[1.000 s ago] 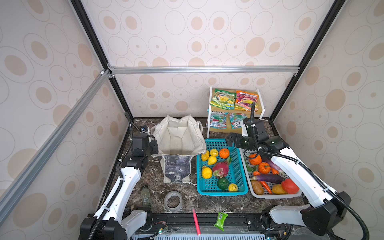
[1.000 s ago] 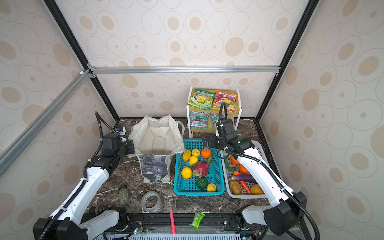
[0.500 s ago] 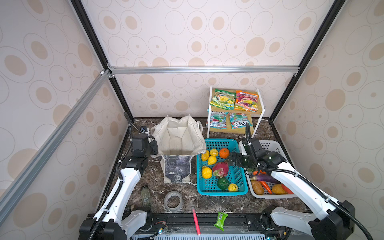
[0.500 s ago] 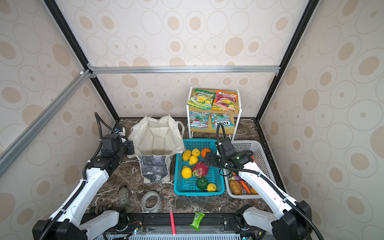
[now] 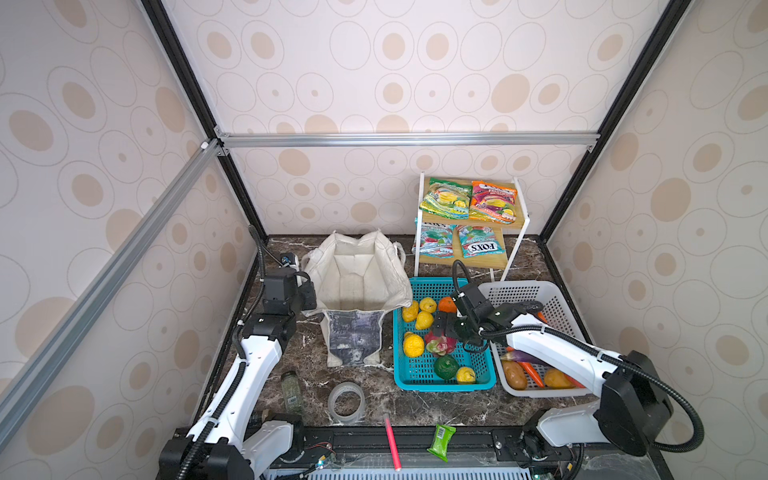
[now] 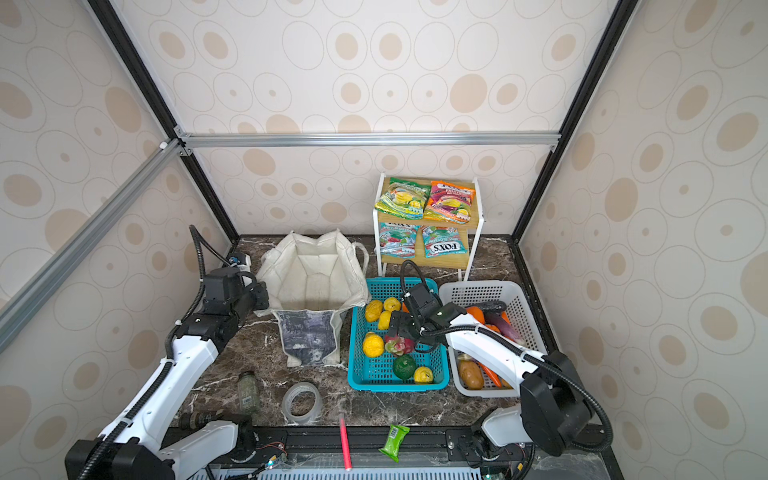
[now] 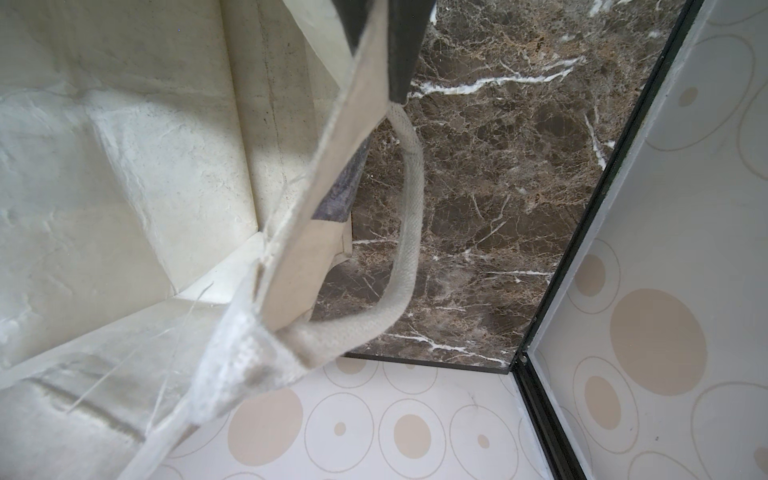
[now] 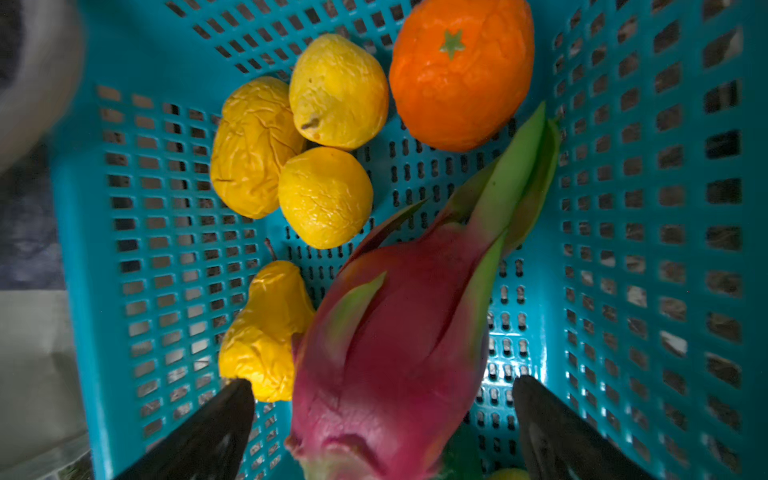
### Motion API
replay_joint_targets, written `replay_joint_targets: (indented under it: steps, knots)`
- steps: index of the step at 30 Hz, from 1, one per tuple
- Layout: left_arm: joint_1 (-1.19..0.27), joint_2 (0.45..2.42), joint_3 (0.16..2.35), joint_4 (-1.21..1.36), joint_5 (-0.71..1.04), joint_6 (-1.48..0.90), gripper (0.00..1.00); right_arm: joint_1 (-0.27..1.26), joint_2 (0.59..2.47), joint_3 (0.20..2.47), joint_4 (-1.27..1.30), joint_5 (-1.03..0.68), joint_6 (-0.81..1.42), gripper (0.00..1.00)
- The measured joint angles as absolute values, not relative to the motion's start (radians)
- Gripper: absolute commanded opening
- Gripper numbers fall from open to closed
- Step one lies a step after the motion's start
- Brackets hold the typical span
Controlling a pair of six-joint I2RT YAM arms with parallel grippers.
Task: Place the food into the grocery bag and tie it
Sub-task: 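Release the bag rim with the right gripper and reach over the dragon fruit, then grasp the pink dragon fruit with the right gripper and lift it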
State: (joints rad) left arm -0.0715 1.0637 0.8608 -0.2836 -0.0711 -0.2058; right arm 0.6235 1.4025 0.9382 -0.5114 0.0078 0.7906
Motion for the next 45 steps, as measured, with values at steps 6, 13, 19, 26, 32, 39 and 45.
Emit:
replay_joint_targets:
  steps: [6,13,19,26,32,39,45]
  knots:
    - [-0.072,1.064,0.86,-0.282,-0.068,-0.21,0.0,0.624,1.457,0.918,-0.453,0.014,0.816,1.0]
    - [-0.072,1.064,0.859,-0.281,-0.068,-0.212,0.0,0.624,1.493,0.892,-0.394,-0.004,0.843,0.98]
    - [-0.072,1.064,0.859,-0.28,-0.068,-0.212,0.0,0.623,1.51,0.868,-0.32,-0.021,0.867,0.91]
    - [-0.072,1.064,0.859,-0.279,-0.067,-0.212,0.0,0.624,1.49,0.845,-0.292,-0.026,0.875,0.82]
    - [-0.072,1.064,0.859,-0.278,-0.064,-0.213,0.0,0.64,1.364,0.844,-0.367,0.014,0.834,0.81]
    - [-0.072,1.064,0.859,-0.278,-0.057,-0.213,0.0,0.662,1.29,0.96,-0.484,0.063,0.725,0.8]
    - [-0.072,1.064,0.859,-0.278,-0.052,-0.213,0.0,0.733,1.29,1.163,-0.586,0.137,0.615,0.79]
